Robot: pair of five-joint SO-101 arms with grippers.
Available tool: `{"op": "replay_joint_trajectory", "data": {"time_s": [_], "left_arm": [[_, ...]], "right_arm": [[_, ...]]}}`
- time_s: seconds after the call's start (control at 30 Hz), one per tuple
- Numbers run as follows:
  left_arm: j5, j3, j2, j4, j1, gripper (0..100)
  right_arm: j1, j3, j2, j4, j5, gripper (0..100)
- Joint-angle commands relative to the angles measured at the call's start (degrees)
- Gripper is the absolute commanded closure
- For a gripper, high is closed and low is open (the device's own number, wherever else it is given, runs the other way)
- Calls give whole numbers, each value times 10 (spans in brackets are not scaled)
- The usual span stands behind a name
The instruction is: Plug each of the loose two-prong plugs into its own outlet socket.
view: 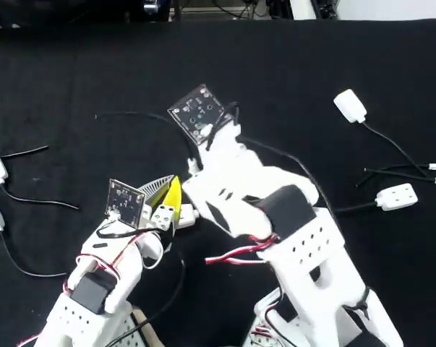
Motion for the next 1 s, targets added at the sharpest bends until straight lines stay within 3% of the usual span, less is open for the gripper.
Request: {"op": "replay_joint_trajectory", "data": {"time_s": [0.0,0.17,0.53,0.97], "left_arm": [[-1,9,-4,-11,2,970],[-1,9,-4,-10,2,970],[-2,9,-4,5,-4,970],[-2,9,-4,5,-4,970]], "right_arm": [[2,40,-14,-101,-4,986],[-39,91,-14,-174,-6,986],[-133,92,-18,-101,0,986],[-43,57,-18,-39,0,986]]}}
